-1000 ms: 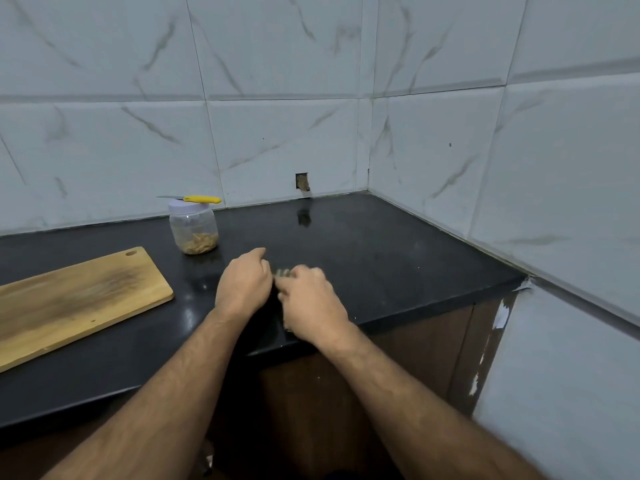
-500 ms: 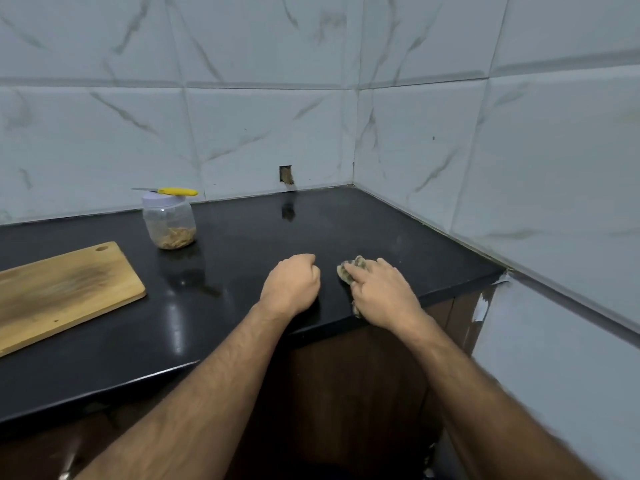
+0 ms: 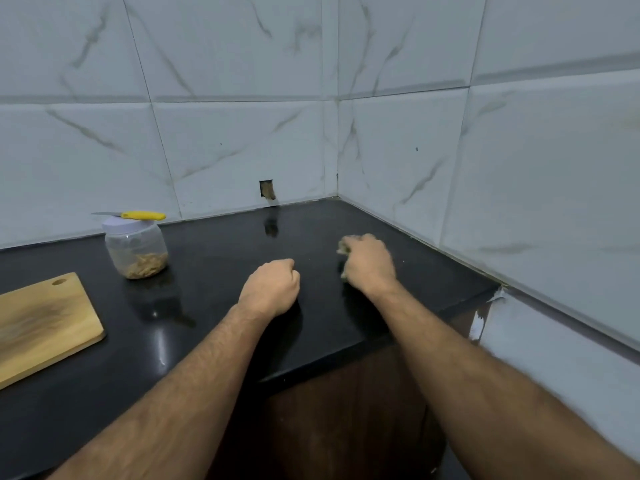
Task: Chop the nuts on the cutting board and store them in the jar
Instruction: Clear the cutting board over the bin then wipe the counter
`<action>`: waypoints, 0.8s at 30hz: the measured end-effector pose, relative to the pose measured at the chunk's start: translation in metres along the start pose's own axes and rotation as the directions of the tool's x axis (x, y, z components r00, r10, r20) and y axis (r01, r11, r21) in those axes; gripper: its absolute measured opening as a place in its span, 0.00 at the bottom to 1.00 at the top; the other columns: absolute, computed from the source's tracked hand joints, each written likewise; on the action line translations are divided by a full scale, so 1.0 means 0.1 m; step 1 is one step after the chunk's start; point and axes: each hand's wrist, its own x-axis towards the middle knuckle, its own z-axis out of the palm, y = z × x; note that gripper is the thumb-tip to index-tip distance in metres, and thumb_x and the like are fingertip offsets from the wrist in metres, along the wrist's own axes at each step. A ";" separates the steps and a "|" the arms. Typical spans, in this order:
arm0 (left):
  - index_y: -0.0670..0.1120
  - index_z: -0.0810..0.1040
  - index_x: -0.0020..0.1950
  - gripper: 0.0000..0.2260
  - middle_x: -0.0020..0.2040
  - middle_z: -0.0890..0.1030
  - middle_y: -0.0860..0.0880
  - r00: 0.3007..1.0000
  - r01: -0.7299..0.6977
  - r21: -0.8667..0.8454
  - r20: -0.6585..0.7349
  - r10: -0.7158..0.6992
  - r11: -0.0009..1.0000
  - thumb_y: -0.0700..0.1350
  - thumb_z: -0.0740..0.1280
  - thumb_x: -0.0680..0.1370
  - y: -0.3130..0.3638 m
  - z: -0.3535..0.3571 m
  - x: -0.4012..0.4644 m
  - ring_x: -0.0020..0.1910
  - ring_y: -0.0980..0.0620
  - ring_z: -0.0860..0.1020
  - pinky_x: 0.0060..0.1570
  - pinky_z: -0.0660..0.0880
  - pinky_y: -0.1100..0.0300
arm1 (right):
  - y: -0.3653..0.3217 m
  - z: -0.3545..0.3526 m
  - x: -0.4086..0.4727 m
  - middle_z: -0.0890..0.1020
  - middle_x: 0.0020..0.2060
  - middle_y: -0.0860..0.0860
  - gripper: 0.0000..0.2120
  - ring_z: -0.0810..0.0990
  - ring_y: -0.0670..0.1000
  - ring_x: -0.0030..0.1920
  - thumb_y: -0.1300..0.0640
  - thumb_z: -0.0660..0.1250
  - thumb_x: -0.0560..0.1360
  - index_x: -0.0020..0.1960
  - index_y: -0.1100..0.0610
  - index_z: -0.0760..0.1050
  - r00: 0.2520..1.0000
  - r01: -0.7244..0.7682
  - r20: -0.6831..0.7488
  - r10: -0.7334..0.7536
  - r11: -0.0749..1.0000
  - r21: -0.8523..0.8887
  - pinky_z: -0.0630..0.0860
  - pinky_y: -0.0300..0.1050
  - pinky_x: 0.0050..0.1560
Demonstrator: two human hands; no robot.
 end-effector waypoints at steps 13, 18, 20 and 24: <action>0.47 0.66 0.38 0.11 0.52 0.80 0.42 0.997 0.061 0.090 0.035 -0.065 0.994 0.42 0.52 0.80 -0.41 0.00 0.78 0.50 0.41 0.76 0.51 0.72 0.52 | -0.35 0.59 0.98 0.71 0.65 0.52 0.22 0.65 0.57 0.67 0.42 0.70 0.72 0.62 0.46 0.69 0.958 0.216 0.246 -0.149 0.938 -0.273 0.67 0.53 0.64; 0.48 0.65 0.37 0.12 0.46 0.75 0.47 0.996 0.061 0.093 0.053 -0.066 0.994 0.42 0.52 0.80 -0.59 0.00 1.02 0.47 0.43 0.73 0.48 0.70 0.54 | -0.19 0.58 1.23 0.77 0.62 0.55 0.17 0.74 0.58 0.63 0.51 0.68 0.75 0.63 0.53 0.75 0.987 -0.107 0.089 0.132 0.964 -0.245 0.71 0.51 0.63; 0.48 0.65 0.37 0.12 0.46 0.75 0.46 0.996 0.063 0.087 0.053 -0.068 0.994 0.41 0.52 0.80 -0.62 -0.01 1.12 0.46 0.44 0.73 0.47 0.69 0.54 | -0.43 0.64 1.27 0.80 0.58 0.56 0.16 0.79 0.58 0.58 0.54 0.70 0.74 0.60 0.55 0.78 0.992 -0.124 0.009 0.126 0.984 -0.125 0.76 0.49 0.59; 0.45 0.66 0.41 0.10 0.54 0.80 0.41 0.999 0.047 0.121 0.020 -0.050 0.991 0.40 0.53 0.81 -0.68 -0.03 1.39 0.49 0.43 0.74 0.46 0.67 0.55 | -0.94 0.85 1.40 0.80 0.55 0.57 0.11 0.78 0.60 0.57 0.61 0.63 0.76 0.57 0.56 0.76 0.981 0.139 0.138 -0.136 0.990 -0.013 0.75 0.49 0.55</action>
